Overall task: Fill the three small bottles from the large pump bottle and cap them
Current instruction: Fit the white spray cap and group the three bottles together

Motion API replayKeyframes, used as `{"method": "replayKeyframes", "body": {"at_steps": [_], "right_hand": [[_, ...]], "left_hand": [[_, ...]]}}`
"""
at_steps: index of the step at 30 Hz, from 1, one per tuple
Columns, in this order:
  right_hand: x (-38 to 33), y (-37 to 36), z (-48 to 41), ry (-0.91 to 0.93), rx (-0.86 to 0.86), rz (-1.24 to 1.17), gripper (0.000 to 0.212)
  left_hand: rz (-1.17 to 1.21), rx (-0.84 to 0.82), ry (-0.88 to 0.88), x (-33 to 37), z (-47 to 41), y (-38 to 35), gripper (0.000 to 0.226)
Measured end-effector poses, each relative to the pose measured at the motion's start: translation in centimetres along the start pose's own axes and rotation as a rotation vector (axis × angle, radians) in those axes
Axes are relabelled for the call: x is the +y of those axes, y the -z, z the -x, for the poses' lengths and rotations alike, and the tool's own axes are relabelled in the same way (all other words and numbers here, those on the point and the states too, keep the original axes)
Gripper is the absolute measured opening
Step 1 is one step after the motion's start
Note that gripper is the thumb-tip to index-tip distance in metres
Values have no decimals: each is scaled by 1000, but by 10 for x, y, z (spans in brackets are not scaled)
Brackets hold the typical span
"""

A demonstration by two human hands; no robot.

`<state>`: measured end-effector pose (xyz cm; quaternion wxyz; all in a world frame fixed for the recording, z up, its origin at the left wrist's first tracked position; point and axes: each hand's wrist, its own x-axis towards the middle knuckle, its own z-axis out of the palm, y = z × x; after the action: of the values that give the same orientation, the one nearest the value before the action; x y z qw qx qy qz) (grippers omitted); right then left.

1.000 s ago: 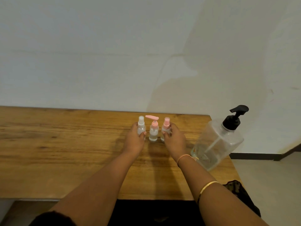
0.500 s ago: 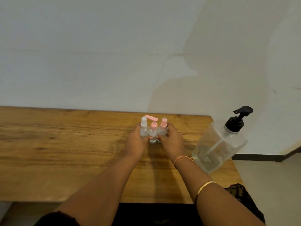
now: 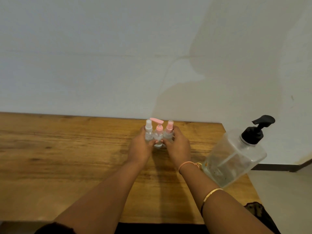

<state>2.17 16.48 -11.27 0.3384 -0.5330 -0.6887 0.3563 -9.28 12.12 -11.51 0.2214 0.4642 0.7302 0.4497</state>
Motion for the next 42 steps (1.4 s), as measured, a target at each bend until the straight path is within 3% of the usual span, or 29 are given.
{"method": "replayKeyframes", "body": {"at_steps": [6,24,37,42], "right_hand": [[2,-5,-19,-6,9,-2,35],[4,-17,-62,54,24,23,43],[-4,-12,-48,61,21,2,49],[-17,5,-20,51,14,58,44]], "left_hand": [[-32,1,-21,-2,-20,-1,46],[-100,-7,-79,-11,-62,-6,47],[-125,-21,-8,-11,-58,-7,93],[-165,67,55,3,-35,1,103]]}}
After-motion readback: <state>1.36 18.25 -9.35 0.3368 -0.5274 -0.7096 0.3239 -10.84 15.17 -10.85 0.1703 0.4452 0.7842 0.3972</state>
